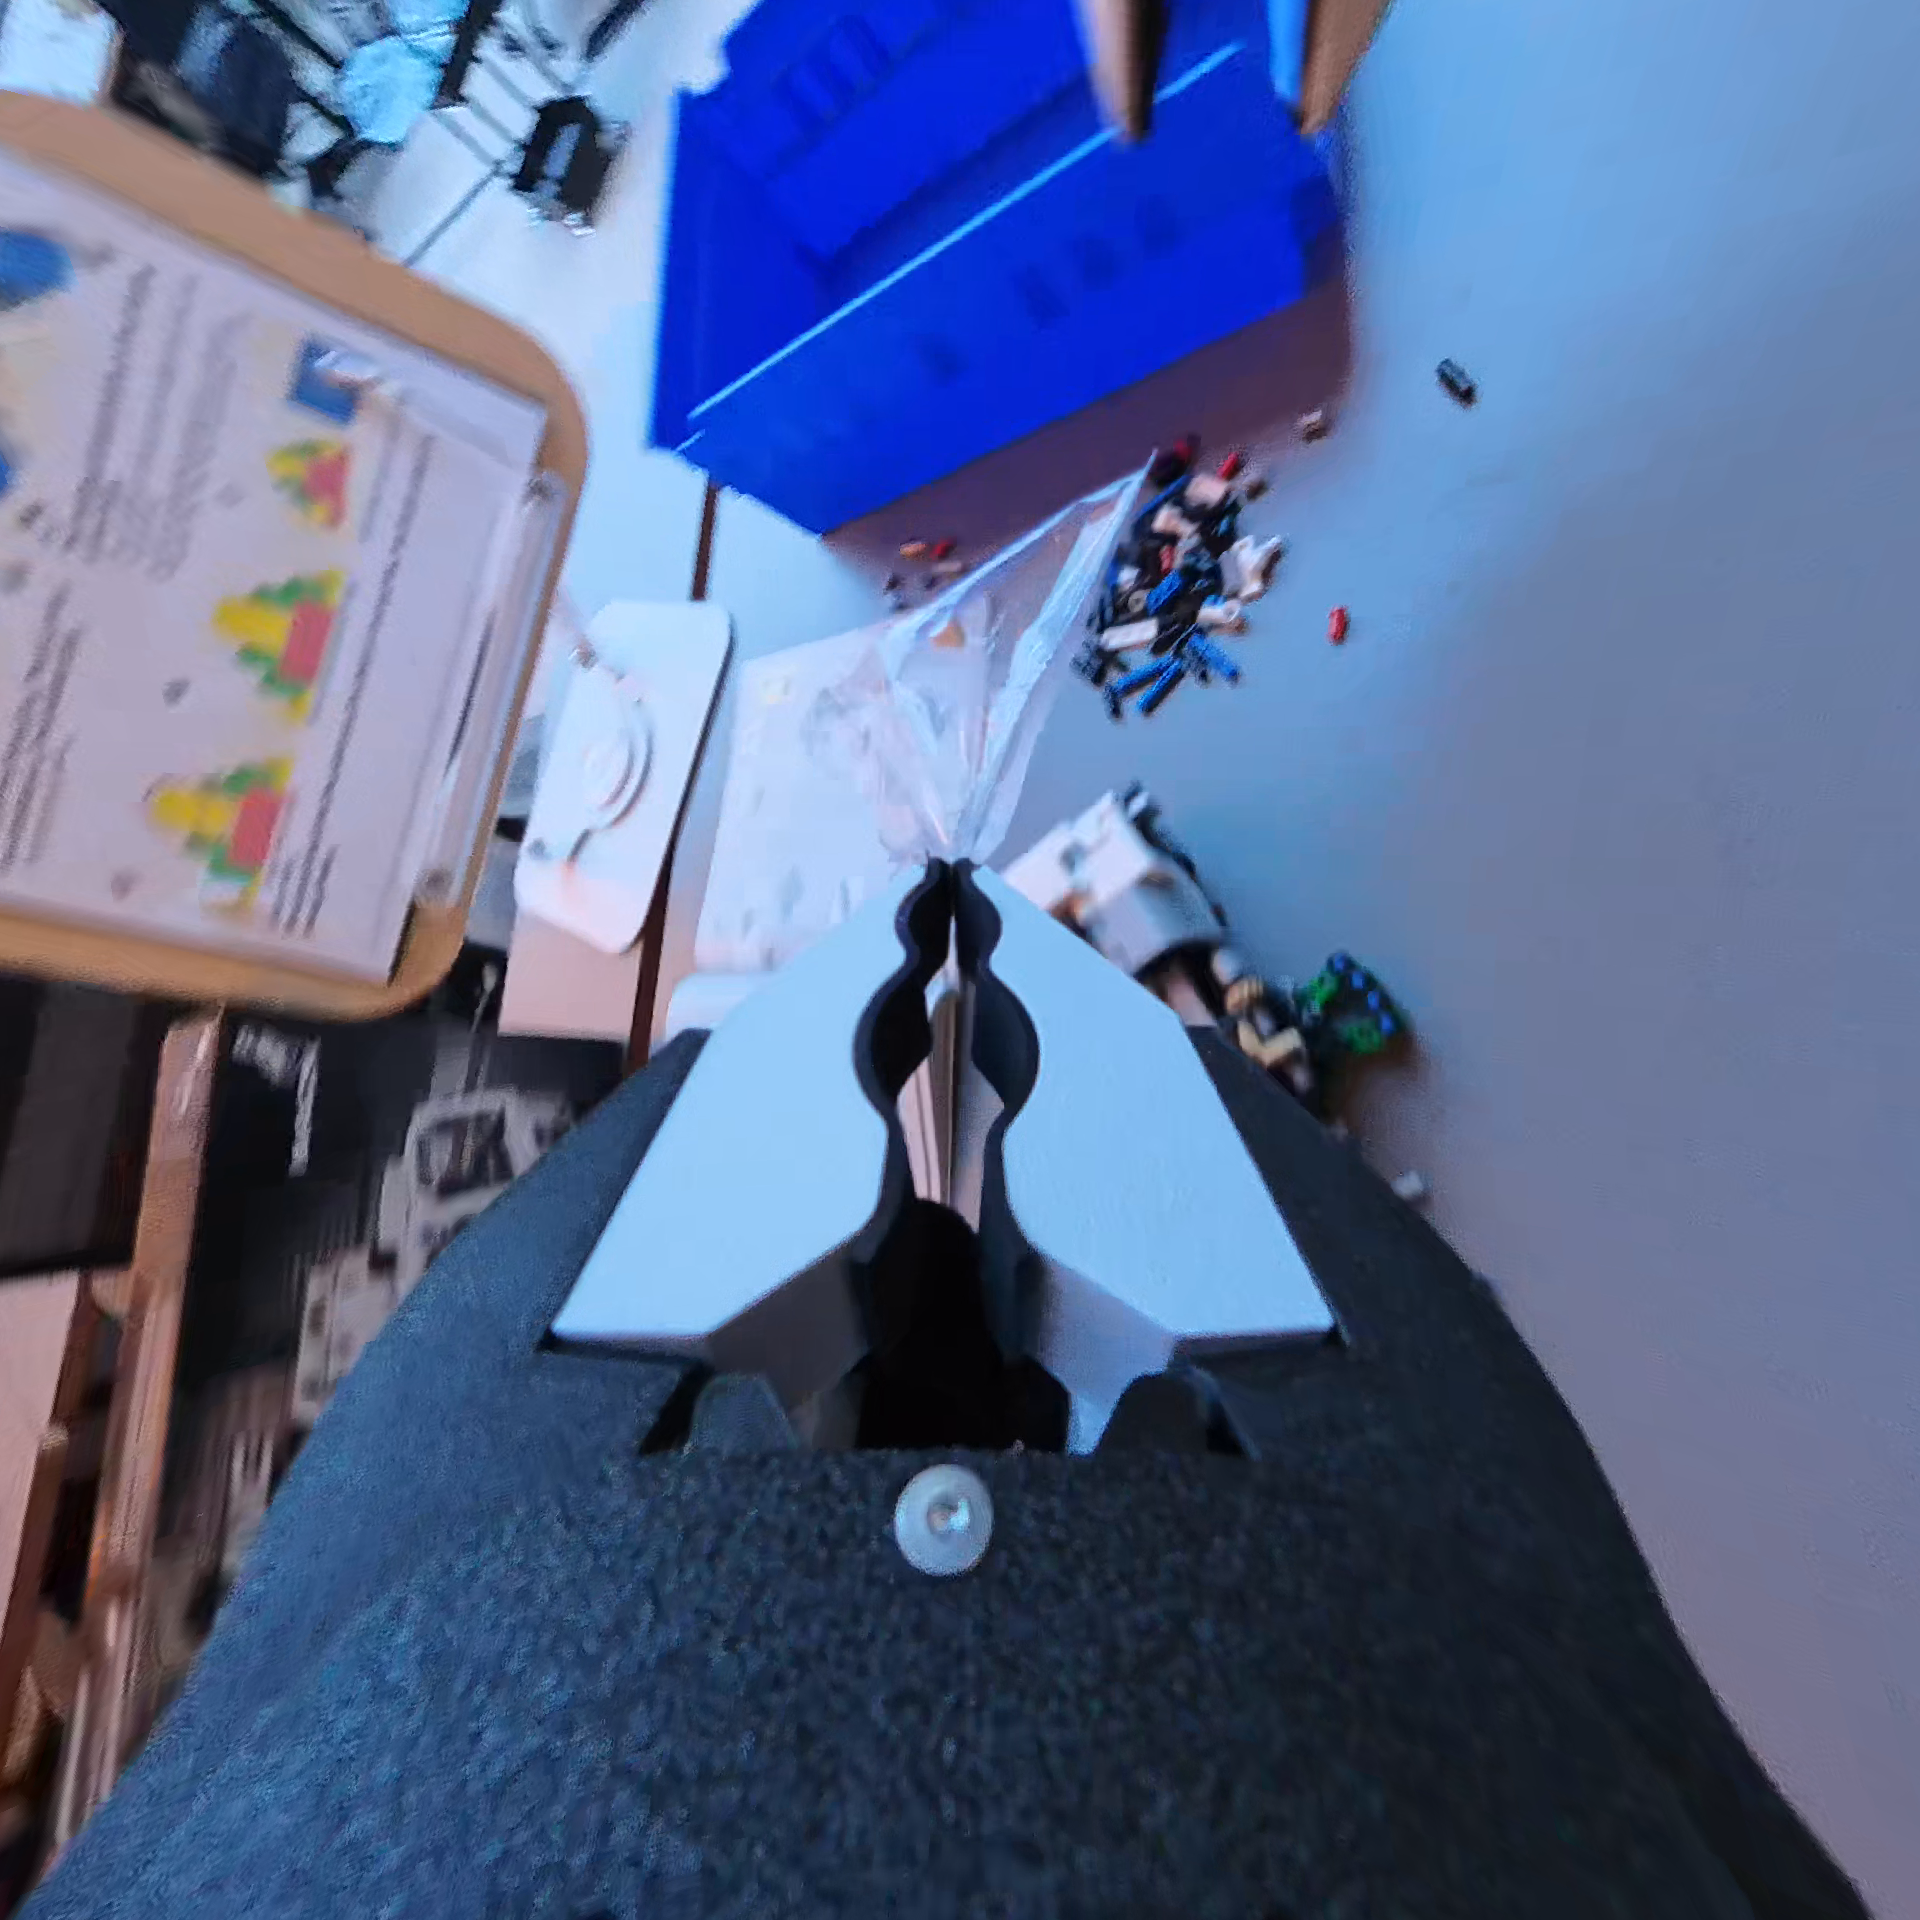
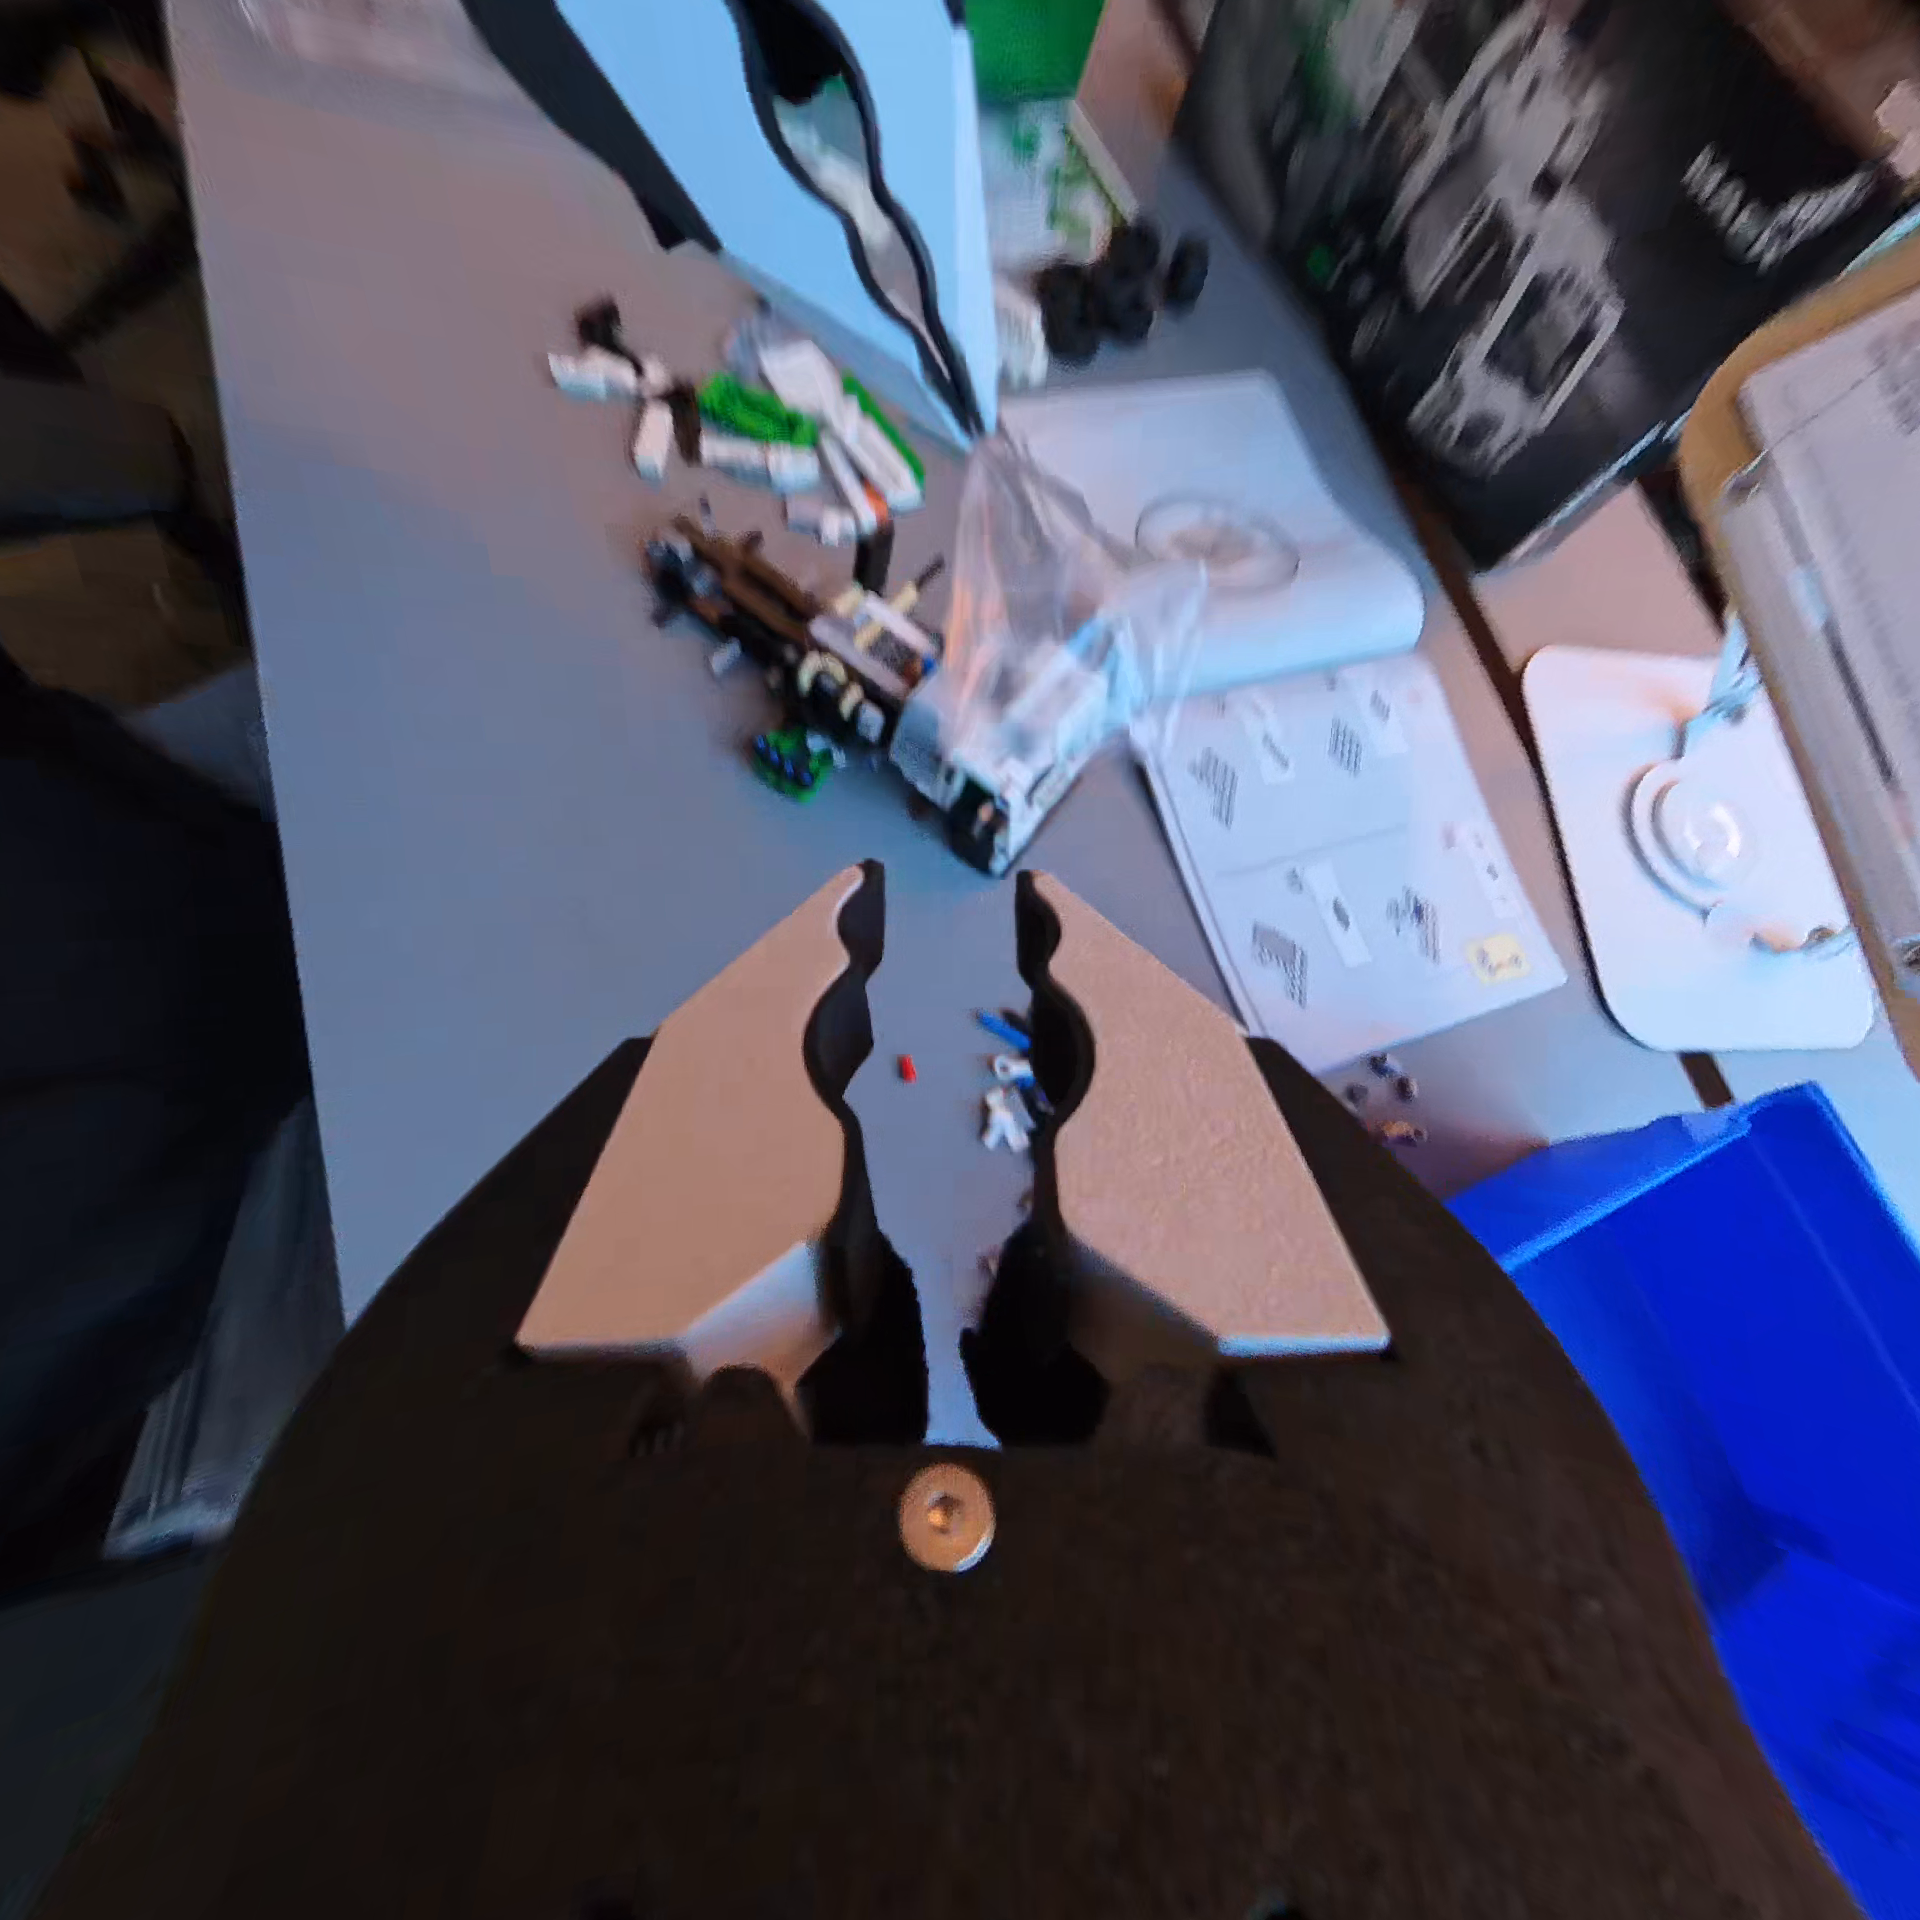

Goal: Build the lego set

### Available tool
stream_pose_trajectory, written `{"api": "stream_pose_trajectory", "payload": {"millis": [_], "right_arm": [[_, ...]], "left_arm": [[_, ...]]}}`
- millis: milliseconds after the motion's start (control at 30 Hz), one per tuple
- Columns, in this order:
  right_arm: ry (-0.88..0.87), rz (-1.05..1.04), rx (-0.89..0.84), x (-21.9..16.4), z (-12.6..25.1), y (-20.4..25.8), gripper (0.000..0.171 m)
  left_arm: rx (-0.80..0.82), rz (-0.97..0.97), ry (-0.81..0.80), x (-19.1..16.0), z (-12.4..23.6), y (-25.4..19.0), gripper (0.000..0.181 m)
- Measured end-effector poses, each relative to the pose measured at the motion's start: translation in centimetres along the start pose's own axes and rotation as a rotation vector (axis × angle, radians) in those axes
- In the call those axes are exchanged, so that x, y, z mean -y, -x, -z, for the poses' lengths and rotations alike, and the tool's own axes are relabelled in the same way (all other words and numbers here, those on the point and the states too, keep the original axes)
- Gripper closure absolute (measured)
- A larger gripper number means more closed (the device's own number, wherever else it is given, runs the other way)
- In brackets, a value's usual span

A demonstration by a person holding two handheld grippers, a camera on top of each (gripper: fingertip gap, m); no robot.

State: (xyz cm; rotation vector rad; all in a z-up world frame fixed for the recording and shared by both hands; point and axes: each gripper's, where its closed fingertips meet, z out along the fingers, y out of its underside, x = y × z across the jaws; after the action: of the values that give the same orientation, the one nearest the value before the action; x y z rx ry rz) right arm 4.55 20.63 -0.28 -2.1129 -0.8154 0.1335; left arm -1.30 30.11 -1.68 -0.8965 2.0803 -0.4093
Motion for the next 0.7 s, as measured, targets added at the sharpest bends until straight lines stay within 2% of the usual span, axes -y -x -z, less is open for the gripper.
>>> {"api": "stream_pose_trajectory", "payload": {"millis": [100,233,300,400,467,533,633,700], "right_arm": [[-0.187,-0.044,-0.015,0.6,-0.2,3.1,0.152],[-0.362,-0.180,0.079,-0.8,-3.7,8.6,0.156],[-0.397,-0.251,0.154,-1.7,-6.0,11.1,0.160],[-0.332,-0.321,0.221,-3.8,-9.0,13.3,0.159],[-0.320,-0.346,0.270,-4.1,-9.7,14.3,0.156],[-0.309,-0.318,0.255,-4.3,-10.2,14.4,0.155],[-0.286,-0.277,0.212,-4.6,-10.9,14.3,0.155],[-0.295,-0.291,0.225,-4.6,-11.2,14.7,0.155]], "left_arm": [[0.176,0.107,-0.001,-4.5,7.7,1.4,0.181],[0.522,0.264,0.096,-12.0,20.9,1.2,0.181],[0.673,0.351,0.138,-15.4,27.1,-0.6,0.181],[0.884,0.436,0.302,-21.4,34.4,-3.6,0.181],[0.976,0.479,0.442,-25.8,37.6,-5.5,0.181],[1.006,0.529,0.573,-30.3,39.4,-7.5,0.181],[1.011,0.603,0.721,-36.6,40.7,-9.9,0.181],[0.986,0.668,0.744,-39.7,40.5,-11.1,0.181]]}}
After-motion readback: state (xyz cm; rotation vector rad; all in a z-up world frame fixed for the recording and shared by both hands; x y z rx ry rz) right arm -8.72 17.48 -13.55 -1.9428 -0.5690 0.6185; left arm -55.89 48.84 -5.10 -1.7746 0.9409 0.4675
